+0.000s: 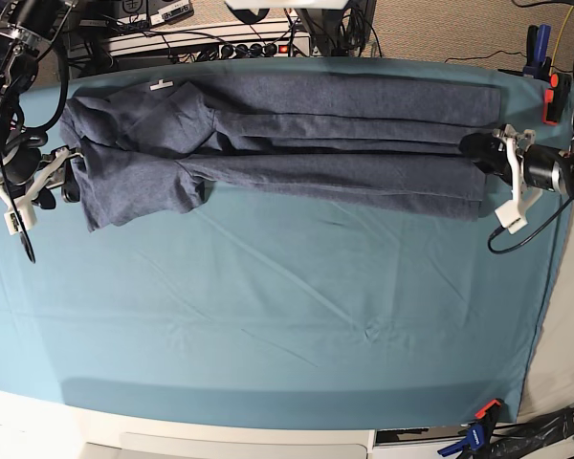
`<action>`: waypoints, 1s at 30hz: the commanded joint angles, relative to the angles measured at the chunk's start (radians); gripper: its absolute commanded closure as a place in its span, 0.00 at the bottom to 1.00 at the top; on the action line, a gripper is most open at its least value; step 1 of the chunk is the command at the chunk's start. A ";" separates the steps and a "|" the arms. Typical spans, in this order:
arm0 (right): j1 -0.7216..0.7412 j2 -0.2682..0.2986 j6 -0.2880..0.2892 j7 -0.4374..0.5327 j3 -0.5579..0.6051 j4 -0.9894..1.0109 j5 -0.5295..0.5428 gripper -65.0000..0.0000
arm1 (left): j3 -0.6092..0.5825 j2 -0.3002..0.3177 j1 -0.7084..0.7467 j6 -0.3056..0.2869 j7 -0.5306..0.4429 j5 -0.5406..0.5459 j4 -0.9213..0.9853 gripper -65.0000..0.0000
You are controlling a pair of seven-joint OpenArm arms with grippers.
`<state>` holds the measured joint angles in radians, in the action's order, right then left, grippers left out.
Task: Fold the T-shirt properly
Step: 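Regrasp the strip ends with both grippers, adjusting the right gripper's hold, then hold the strip end with the right gripper while the left gripper grips its end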
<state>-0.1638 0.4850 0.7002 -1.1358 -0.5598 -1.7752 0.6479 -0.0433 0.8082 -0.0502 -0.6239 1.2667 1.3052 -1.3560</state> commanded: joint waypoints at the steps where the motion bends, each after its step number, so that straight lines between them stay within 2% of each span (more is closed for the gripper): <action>1: 0.011 0.027 -0.002 0.029 -0.008 -0.027 0.007 0.55 | 0.027 0.024 -0.014 0.014 -0.026 0.009 -0.010 0.53; 10: 0.011 0.025 -0.002 0.030 -0.008 -0.078 0.002 0.55 | 0.111 0.024 -0.014 0.064 -0.063 -0.027 -0.010 0.53; 15: 0.009 0.006 -0.002 0.051 -0.008 -0.094 -0.066 0.55 | 0.121 0.041 -0.008 0.093 -0.072 -0.026 0.002 0.53; 30: 0.009 0.005 -0.002 0.066 -0.008 -0.098 -0.073 0.55 | 0.134 0.027 0.020 0.103 -0.089 -0.019 0.076 0.53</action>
<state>-0.1669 0.4652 0.7002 -1.0920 -0.5587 -1.8553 0.5648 0.0772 0.8108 -0.0170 -0.5198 1.1839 1.2701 -1.2686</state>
